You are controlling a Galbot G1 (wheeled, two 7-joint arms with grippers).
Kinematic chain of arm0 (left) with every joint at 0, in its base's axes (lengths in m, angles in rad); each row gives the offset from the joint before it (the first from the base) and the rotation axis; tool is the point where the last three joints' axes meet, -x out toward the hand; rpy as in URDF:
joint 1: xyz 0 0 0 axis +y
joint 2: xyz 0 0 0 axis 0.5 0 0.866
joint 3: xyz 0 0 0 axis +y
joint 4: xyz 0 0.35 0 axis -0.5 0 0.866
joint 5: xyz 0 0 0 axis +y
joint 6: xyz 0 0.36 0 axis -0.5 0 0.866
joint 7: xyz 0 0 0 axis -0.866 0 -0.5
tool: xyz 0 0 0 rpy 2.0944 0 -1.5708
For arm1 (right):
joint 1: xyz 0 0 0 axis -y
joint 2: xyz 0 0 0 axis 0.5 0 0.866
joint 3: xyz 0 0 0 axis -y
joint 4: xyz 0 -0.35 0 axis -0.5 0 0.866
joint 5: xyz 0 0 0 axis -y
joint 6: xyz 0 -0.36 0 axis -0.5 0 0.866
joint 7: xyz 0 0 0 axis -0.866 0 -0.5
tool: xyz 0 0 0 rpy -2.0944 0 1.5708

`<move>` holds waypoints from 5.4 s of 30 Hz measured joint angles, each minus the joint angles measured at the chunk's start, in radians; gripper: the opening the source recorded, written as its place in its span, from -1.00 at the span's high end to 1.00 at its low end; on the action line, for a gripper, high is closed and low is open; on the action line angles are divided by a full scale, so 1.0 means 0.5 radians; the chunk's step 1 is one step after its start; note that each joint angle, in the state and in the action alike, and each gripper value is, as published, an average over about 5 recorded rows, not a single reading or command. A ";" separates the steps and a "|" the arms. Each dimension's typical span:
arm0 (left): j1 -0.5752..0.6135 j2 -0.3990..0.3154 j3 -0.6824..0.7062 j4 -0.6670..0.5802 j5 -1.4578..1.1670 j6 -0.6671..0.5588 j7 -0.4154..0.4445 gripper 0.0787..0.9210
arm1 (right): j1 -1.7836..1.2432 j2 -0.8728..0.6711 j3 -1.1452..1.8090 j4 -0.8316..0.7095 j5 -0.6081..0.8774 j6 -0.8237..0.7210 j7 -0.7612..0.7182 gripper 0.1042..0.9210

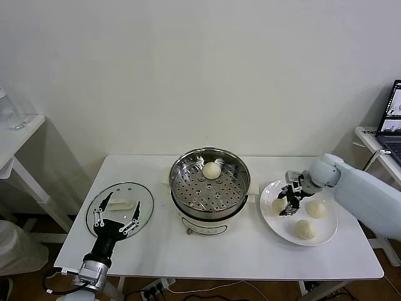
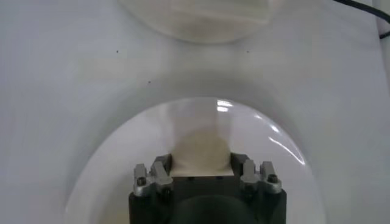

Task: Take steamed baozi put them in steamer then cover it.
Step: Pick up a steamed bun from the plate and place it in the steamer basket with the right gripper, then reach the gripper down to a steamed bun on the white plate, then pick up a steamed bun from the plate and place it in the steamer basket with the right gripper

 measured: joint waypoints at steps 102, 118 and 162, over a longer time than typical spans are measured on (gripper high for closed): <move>0.060 -0.030 -0.013 -0.095 0.043 -0.022 -0.032 -0.77 | 0.153 -0.295 -0.057 0.208 -0.214 0.127 -0.418 -0.76; 0.051 -0.030 -0.017 -0.075 0.046 -0.017 -0.034 -0.77 | -0.260 -0.215 0.193 0.055 -0.413 0.183 -0.296 -0.76; 0.042 -0.035 -0.026 -0.038 0.049 -0.017 -0.031 -0.77 | -0.484 -0.089 0.348 -0.058 -0.501 0.190 -0.268 -0.43</move>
